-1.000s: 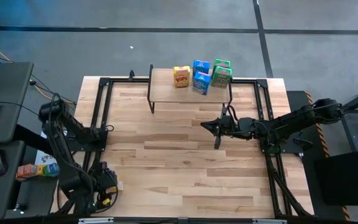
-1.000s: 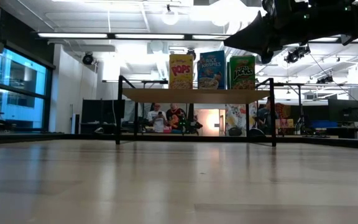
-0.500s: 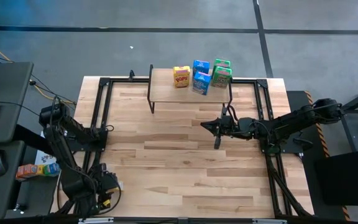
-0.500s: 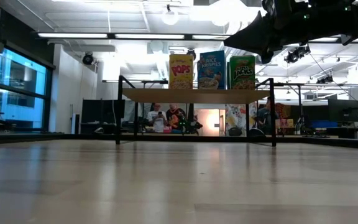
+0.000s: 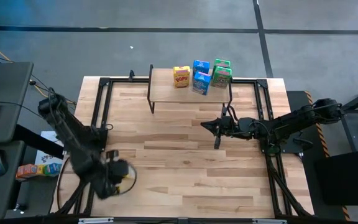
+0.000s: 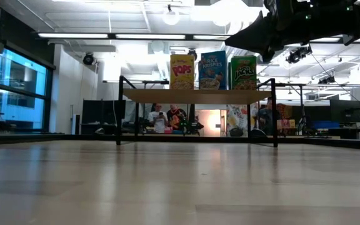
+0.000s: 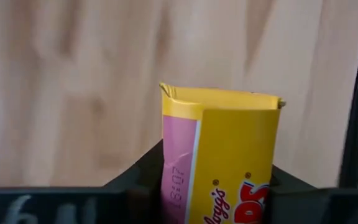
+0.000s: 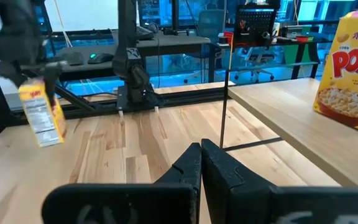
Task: Stack cereal on shelf
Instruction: Put the yellow cereal box on the shelf
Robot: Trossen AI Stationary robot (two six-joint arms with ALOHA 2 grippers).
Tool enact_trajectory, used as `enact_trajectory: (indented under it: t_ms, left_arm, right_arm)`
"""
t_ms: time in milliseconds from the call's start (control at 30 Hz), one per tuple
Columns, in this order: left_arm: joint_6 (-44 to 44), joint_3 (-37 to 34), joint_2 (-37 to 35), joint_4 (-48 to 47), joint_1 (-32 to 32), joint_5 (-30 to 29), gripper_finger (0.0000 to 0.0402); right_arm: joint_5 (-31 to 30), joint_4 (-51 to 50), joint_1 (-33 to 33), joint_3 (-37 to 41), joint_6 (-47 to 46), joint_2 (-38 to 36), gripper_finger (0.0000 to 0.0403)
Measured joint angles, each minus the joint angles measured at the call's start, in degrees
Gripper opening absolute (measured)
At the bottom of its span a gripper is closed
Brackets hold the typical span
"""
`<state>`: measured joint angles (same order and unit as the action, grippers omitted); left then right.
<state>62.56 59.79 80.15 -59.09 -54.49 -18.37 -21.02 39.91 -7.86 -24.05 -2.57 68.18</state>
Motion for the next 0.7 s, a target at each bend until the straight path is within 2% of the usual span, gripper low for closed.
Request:
enact_trajectory:
  t_ms: [200, 400, 533, 700]
  left_arm:
    - [-20.91, 6.00, -7.17, -2.11, 16.55, -7.80, 0.0121]
    - [-45.28, 19.00, -5.87, -1.86, 38.12, -8.25, 0.0118]
    - [-58.46, 28.35, -1.45, -0.52, 50.13, -4.48, 0.0118]
    - [-67.32, 38.35, 6.18, -0.73, 60.88, 4.88, 0.0118]
  right_arm:
    - [0.00, 1.47, 0.00, 0.00, 0.68, -0.02, 0.0000]
    - [0.00, 1.51, 0.00, 0.00, 1.09, -0.02, 0.0000]
    - [0.00, 1.47, 0.00, 0.00, 1.09, -0.02, 0.0000]
    - [0.26, 1.49, 0.00, 0.00, 1.04, -0.02, 0.0000]
